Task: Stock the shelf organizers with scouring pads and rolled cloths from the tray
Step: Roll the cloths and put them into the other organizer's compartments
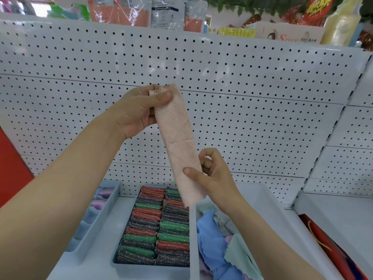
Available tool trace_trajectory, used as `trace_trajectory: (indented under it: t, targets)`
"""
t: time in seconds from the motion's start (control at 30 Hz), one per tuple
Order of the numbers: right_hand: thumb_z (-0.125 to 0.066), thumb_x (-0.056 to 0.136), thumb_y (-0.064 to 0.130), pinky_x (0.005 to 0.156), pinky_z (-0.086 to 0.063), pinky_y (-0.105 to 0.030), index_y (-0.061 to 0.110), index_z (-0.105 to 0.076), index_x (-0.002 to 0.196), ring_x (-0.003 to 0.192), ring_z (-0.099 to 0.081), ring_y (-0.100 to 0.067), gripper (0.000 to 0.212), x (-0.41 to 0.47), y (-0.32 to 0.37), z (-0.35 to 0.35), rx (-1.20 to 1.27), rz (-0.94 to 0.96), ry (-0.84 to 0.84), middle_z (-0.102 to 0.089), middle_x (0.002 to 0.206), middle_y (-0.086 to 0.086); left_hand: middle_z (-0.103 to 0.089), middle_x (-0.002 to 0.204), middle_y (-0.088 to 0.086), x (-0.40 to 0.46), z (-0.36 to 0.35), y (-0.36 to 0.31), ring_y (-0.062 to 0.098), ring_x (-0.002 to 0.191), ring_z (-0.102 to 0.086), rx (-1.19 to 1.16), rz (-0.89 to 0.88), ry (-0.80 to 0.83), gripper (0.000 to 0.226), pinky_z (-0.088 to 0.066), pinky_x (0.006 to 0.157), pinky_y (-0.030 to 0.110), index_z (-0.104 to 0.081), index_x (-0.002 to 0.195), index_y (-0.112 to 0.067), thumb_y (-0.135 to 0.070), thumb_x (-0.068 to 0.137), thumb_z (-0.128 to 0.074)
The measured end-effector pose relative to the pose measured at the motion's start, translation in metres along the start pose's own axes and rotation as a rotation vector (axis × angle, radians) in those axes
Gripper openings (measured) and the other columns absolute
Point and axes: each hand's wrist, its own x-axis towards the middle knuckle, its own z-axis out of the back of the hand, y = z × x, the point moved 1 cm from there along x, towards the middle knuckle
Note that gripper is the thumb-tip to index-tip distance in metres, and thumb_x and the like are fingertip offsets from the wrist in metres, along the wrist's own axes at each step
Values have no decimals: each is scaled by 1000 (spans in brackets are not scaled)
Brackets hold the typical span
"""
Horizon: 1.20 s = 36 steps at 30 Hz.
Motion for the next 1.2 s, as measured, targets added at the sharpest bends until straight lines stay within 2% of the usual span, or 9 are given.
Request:
trace_trajectory:
  t: [0.2,0.43,0.63,0.73,0.8,0.93,1.03,1.1,1.2]
  targets:
    - [-77,83,9,58,-49,-24,0,-56,92,84,-55,-21,24,-5,-5,-1,-58,20,-17,-62,90,-8,-72,98,0,4,13,-2,15,90,-70,-36,-13,-31,28,-58,74,25,-61,109,-7,-18,83,-67]
    - [-78,82,11,69,-56,-25,14,-67,108,91,-62,-17,28,-3,-8,-3,-129,-80,13,-67,106,-16,-72,97,1,7,17,4,14,87,-70,-16,-11,-50,31,-58,71,24,-59,110,-7,-18,82,-68]
    - [-80,80,10,77,-57,-24,4,-73,105,92,-69,-12,27,-4,-17,-2,-95,-225,79,-74,103,-5,-73,96,3,9,20,10,15,84,-71,50,20,-43,25,-58,69,25,-65,98,-11,-19,76,-71]
    - [-78,81,9,85,-58,-34,4,-69,111,102,-69,-24,32,-3,-21,-1,-60,-256,99,-73,110,-11,-73,98,4,10,23,13,16,87,-70,71,45,-42,31,-60,74,27,-63,103,-9,-19,76,-71]
    - [-77,82,7,77,-61,-40,5,-66,114,96,-71,-26,35,-3,-22,-1,-47,-278,104,-72,109,-11,-73,97,4,11,24,14,17,87,-70,73,56,-48,30,-60,77,27,-63,103,-9,-19,76,-71]
    - [-78,81,5,54,-54,-23,8,-64,114,75,-70,-14,35,-5,-28,-1,-112,-282,122,-71,98,-4,-73,97,3,15,24,16,17,89,-71,103,82,-76,18,-60,81,29,-64,101,-10,-15,84,-69]
    - [-81,79,8,64,-57,-26,6,-67,108,76,-68,-12,32,-7,-42,7,-307,-348,173,-72,97,-5,-73,98,4,15,19,19,17,89,-71,134,125,-78,17,-61,78,28,-64,105,-8,-13,89,-67]
    - [-83,76,15,82,-59,-35,13,-69,109,84,-67,-7,36,-9,-48,14,-555,-401,294,-72,99,1,-73,97,4,14,14,24,17,88,-71,167,158,-48,16,-61,75,27,-65,104,-8,-13,89,-67]
    - [-85,70,42,109,-43,-33,30,-52,137,120,-52,-3,76,-2,-27,21,-735,-378,391,-56,134,16,-73,89,1,12,7,28,14,80,-70,212,193,-10,6,-59,68,24,-63,90,-12,-13,89,-69]
